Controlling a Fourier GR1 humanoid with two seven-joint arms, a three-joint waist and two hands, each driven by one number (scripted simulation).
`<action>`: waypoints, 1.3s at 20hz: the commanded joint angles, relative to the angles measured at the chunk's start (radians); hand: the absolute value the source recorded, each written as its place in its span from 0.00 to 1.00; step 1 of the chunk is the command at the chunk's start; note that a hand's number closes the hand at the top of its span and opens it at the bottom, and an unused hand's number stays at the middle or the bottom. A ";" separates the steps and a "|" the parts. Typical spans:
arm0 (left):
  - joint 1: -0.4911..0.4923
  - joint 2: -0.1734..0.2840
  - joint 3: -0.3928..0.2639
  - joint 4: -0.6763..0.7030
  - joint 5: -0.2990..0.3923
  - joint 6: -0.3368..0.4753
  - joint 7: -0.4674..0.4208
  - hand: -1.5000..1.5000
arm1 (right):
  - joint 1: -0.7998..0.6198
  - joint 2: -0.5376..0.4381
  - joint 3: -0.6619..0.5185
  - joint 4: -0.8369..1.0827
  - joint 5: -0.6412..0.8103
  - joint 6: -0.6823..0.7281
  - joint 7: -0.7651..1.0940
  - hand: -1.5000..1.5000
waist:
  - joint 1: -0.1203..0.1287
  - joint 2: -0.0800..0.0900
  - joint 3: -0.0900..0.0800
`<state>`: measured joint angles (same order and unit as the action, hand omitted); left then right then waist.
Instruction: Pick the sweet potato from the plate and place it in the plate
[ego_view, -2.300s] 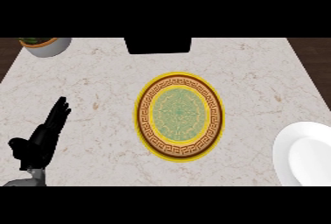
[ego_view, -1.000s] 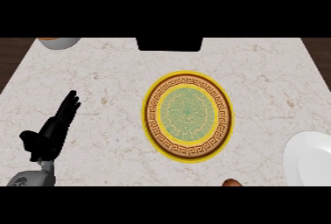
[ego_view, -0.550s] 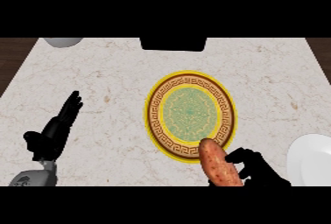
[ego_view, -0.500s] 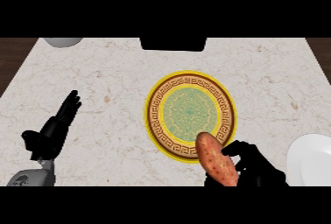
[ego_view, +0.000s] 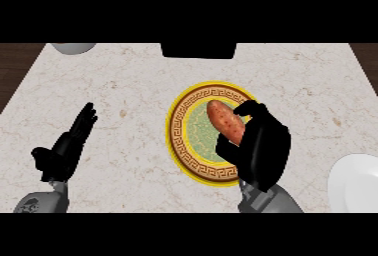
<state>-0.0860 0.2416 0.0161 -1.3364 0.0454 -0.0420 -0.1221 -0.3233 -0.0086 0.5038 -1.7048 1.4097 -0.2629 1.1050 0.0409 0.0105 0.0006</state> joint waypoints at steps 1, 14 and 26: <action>0.024 -0.022 -0.012 0.002 -0.007 0.007 -0.019 0.50 | -0.094 0.008 -0.097 0.164 -0.064 -0.178 0.153 0.00 | 0.000 0.001 0.000; -0.017 -0.006 0.029 0.033 -0.003 0.020 -0.003 0.50 | -0.122 0.008 -0.178 0.199 -0.152 -0.586 0.093 0.00 | -0.029 -0.010 0.001; 0.043 0.005 0.046 0.027 0.001 0.000 -0.038 0.50 | 0.465 -0.109 0.007 -0.183 -0.365 -0.921 -0.202 0.00 | -0.057 -0.014 0.001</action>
<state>-0.0594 0.2401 0.0491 -1.3247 0.0430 -0.0317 -0.1344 -0.0495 -0.0383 0.4277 -1.7681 1.1398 -1.0210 0.9547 -0.0106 -0.0037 0.0015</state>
